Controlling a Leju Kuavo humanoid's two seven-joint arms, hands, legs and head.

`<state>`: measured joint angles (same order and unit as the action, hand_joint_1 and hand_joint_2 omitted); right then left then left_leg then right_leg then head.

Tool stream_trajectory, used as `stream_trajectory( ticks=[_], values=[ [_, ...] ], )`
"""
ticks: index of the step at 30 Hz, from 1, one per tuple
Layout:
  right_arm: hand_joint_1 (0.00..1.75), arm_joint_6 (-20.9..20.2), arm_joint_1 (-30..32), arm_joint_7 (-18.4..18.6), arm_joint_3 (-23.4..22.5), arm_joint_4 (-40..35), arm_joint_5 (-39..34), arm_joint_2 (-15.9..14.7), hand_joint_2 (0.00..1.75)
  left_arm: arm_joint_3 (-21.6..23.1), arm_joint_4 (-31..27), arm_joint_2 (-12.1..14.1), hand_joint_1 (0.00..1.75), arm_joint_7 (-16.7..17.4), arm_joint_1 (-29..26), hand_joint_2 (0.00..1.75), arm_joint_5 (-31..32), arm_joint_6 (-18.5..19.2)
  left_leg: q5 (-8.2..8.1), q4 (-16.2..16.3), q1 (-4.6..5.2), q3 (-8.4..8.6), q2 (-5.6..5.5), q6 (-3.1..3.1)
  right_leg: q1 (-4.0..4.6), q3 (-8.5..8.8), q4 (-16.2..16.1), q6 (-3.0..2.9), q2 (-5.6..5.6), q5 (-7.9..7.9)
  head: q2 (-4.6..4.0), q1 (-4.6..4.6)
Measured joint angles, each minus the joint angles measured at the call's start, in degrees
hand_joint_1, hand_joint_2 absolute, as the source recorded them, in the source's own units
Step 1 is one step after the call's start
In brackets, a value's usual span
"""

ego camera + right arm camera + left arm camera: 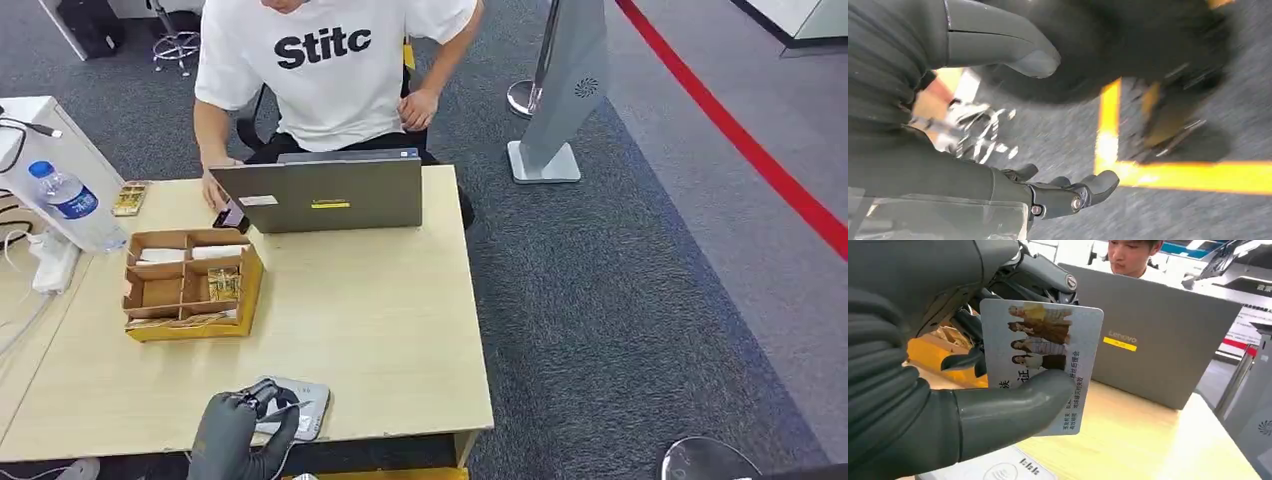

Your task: Pass the card to the sensor for recognition and then transmit it.

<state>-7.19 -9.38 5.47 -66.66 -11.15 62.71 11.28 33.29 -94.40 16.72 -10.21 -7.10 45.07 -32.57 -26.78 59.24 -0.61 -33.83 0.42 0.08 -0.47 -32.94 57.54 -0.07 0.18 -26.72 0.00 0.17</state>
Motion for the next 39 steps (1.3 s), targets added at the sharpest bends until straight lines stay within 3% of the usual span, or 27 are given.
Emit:
stream_trajectory(
  ticks=[5,11,18,32,35,39],
  values=[
    [0.00,-3.7,-4.6,3.5,-0.4,-0.1,-1.8,-0.7,1.75,-0.3,3.0,0.0,1.75,-0.3,0.7,1.75,-1.3,0.9,0.16,0.0,0.02,-0.06,-0.14,0.15,0.00,0.05,0.0,0.05,-0.18,0.06,0.00,0.02],
    [0.00,-6.6,-5.3,5.6,0.0,-2.1,-4.2,-0.7,1.75,-1.0,9.4,-0.4,1.75,-0.2,2.2,1.75,-2.2,1.0,0.17,0.0,0.01,-0.08,-0.16,0.14,-0.01,0.04,0.0,0.04,-0.19,0.07,0.00,0.02],
    [0.00,-10.2,-2.5,10.3,5.3,-9.5,-13.6,2.0,1.75,-1.1,14.3,-1.3,1.75,-0.2,3.5,1.75,-2.2,0.9,0.16,0.0,0.01,-0.10,-0.16,0.15,-0.01,0.02,0.0,0.04,-0.19,0.06,0.00,0.02],
    [0.00,-11.0,1.2,13.5,13.8,-16.5,-21.7,3.7,1.75,-1.1,16.7,-1.8,1.75,-0.4,4.8,1.75,-2.8,0.6,0.17,0.0,0.01,-0.10,-0.16,0.14,-0.01,0.03,0.0,0.04,-0.20,0.07,0.00,0.02],
    [0.00,-10.8,2.2,14.3,16.8,-17.8,-25.9,3.7,1.75,-1.1,17.2,-2.0,1.75,-0.9,5.2,1.75,-3.3,0.5,0.17,0.0,0.01,-0.10,-0.16,0.14,-0.01,0.03,0.0,0.04,-0.20,0.08,0.00,0.02],
    [0.00,-7.6,4.3,16.4,21.2,-20.6,-38.1,4.1,1.75,-1.7,17.2,-2.0,1.75,-1.6,5.2,1.75,-4.4,-0.5,0.17,0.0,0.01,-0.11,-0.19,0.13,-0.01,0.03,0.0,0.04,-0.21,0.07,0.00,0.02]
  ],
)
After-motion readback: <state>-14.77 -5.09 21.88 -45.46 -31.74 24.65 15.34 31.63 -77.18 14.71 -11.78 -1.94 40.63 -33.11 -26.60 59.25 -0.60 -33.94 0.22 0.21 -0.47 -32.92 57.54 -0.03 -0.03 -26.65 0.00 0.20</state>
